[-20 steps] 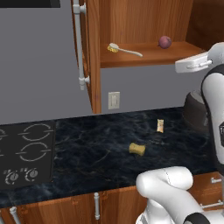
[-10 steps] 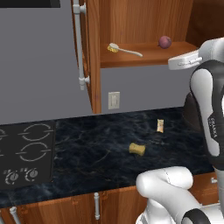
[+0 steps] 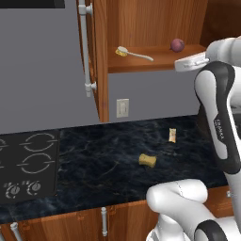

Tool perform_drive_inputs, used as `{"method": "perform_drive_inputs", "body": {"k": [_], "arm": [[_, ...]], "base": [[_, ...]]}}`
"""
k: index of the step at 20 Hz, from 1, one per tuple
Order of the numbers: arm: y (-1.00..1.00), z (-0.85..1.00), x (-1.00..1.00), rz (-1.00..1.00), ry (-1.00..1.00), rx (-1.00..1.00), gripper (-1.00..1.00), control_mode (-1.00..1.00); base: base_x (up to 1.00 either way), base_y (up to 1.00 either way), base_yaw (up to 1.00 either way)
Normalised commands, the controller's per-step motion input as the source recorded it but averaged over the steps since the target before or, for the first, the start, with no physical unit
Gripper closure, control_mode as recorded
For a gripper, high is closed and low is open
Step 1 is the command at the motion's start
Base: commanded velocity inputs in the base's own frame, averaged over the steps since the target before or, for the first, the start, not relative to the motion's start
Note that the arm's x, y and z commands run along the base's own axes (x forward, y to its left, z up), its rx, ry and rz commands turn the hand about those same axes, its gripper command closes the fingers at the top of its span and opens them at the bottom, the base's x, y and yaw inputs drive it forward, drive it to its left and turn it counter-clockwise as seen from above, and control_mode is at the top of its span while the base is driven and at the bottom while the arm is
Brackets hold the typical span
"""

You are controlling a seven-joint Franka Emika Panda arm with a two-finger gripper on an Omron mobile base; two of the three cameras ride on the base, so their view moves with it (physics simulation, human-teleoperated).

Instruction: Pick the dish brush and sponge from the cabinet and place them on the counter.

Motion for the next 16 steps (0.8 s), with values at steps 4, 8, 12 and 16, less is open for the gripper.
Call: {"method": "perform_drive_inputs", "body": {"k": [4, 8, 12, 16], "arm": [[0.0, 0.0, 0.26, 0.0, 0.0, 0.0, -1.0, -1.0], [0.02, 0.0, 0.22, 0.0, 0.0, 0.0, -1.0, -1.0], [0.02, -0.03, 0.21, 0.0, 0.0, 0.0, -1.0, -1.0], [0.07, -0.01, 0.22, 0.0, 0.0, 0.0, -1.0, -1.0]], "base": [[0.0, 0.0, 0.0], [0.0, 0.0, 0.0], [0.0, 0.0, 0.0], [0.0, 0.0, 0.0]]}}
